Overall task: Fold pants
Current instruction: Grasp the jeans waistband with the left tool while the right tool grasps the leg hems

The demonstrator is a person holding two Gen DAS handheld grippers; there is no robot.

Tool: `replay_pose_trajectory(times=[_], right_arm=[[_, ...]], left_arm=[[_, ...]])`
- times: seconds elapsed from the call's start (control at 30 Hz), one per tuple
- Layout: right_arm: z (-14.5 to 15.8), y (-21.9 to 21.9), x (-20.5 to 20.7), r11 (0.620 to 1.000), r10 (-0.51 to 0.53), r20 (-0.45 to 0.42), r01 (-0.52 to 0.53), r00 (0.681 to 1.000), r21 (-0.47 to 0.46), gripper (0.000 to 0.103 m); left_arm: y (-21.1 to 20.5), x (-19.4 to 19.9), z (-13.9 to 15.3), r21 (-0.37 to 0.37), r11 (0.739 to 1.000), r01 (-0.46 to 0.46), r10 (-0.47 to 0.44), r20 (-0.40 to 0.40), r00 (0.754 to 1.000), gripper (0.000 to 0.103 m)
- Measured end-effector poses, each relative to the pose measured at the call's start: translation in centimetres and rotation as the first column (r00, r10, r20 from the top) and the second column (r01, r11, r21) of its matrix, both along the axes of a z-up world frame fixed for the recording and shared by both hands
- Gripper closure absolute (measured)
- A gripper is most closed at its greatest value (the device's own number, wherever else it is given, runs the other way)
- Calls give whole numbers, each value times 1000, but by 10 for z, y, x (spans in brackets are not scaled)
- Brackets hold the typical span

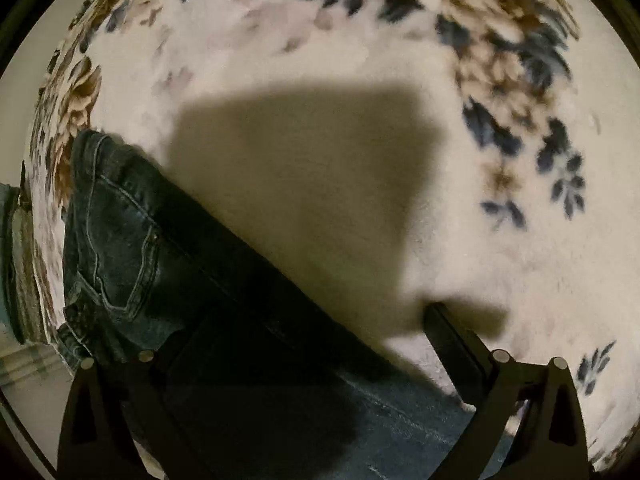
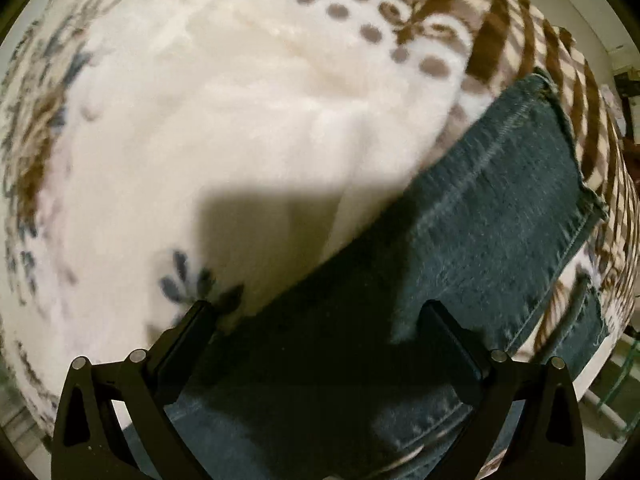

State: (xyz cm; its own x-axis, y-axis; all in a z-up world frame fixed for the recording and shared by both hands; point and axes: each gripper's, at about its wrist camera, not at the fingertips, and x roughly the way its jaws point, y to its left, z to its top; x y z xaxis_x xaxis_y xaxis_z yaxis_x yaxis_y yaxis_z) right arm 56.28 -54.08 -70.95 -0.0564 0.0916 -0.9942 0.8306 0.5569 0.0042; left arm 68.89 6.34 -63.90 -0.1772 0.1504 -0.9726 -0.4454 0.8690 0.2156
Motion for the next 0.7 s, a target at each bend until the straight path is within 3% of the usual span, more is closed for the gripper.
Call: replay_pose_trajectory(times=[0.1,0.17,0.2,0.27,0.43,0.57,0.6,0.63,0.67,0.7], right_arm=[[-3,4,-3,1000,9,5,-9,1000,-17,9],[2,8,-9,999,30,9,-29,1000,-46,44],[4,9,-14,998,31,23,-30,999,-49,54],[11,11,-26,999,26,70,-25,997,-20,86],[38,20,-70,1000,23,164,-24,986,4,95],[75,35,-126,1000,24,250,-27,968,9,96],[89,34,-128,1000,25,266,-29,964,11,96],[101,27,-130,999,26,279,-32,960,14,96],[105,23,-145,999,23,291,-30,956,21,96],[108,26,-167,999,24,300,-32,954,21,96]], left_arm=[[-5,-9,21,31,999,44,-45,45,998,71],[1,-20,38,-23,999,36,-33,117,993,88],[4,-25,44,-45,998,37,-31,136,990,89],[12,-40,62,-91,995,47,-27,205,978,91],[35,-89,116,-164,984,71,-10,344,939,95],[73,-165,157,-233,970,68,44,447,893,95],[86,-164,146,-246,967,62,59,455,888,95],[91,-194,154,-266,963,42,88,459,884,95],[99,-189,139,-282,959,30,107,457,883,95],[104,-207,134,-292,956,12,125,446,886,96]])
